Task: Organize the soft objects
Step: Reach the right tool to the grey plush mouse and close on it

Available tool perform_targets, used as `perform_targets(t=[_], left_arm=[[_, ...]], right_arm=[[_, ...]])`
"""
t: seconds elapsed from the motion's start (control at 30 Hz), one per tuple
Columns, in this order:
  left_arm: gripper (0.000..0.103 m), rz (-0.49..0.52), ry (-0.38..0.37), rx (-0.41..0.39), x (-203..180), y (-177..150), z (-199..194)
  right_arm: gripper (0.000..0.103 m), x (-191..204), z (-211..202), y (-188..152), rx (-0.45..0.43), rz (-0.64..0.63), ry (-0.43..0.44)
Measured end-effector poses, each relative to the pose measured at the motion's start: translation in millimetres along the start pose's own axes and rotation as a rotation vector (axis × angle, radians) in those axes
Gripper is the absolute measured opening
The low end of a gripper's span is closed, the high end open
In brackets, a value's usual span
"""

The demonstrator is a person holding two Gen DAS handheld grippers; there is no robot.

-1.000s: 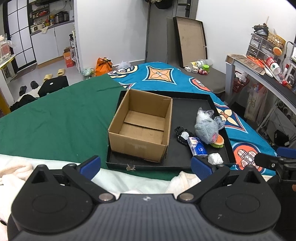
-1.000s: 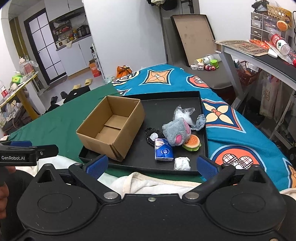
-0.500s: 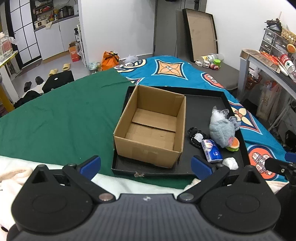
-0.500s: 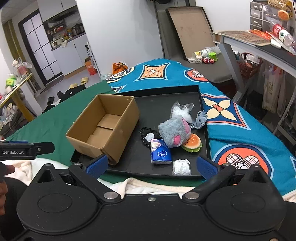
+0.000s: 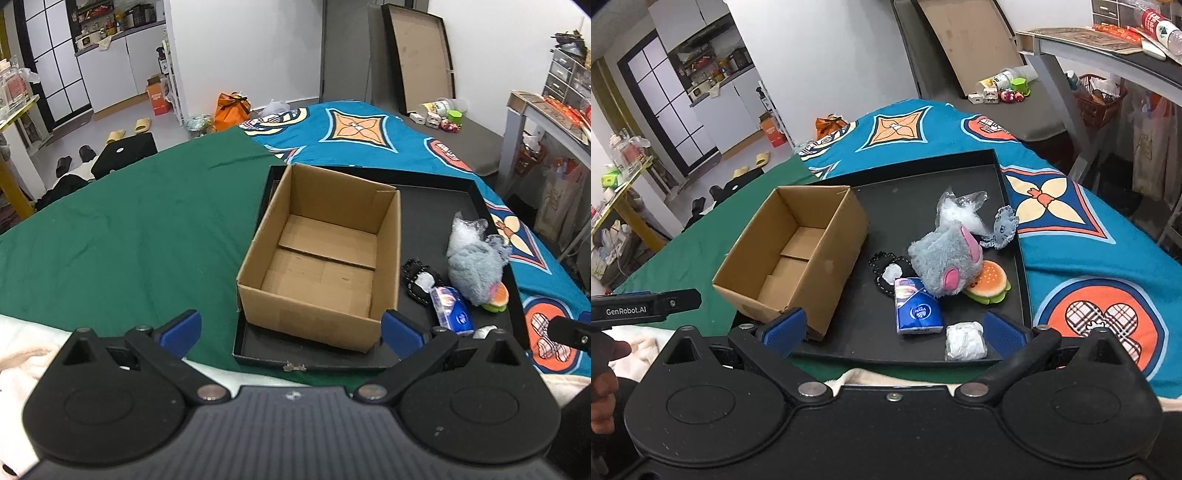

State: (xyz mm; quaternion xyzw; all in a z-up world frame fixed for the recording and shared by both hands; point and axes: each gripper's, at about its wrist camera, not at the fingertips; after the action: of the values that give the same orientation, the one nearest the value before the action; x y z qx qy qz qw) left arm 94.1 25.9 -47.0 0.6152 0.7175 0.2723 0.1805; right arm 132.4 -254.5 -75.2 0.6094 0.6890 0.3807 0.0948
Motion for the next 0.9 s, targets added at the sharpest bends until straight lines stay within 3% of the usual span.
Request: perform_targets(t=[0.63,0.9], left_arm=[[0.1,-0.033,0.051,0.025,11,24,61],[0.087,-0.063,0.056,0.045,18,32,89]], right_arm=[[0.101,-23,47,16,0.033,0.03,-0.026],[0.096,-40,77,24,0.049,0.065,-0.048]])
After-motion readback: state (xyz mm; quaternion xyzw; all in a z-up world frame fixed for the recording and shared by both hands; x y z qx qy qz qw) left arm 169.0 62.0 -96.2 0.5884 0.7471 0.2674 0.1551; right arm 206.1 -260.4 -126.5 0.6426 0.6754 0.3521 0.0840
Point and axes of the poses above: each gripper's, at about its wrist camera, not at the fingertips, and z roughly the way its jaws point, x to its left, y to its top, and after that the axes turned 4 degrees about y, right-handed
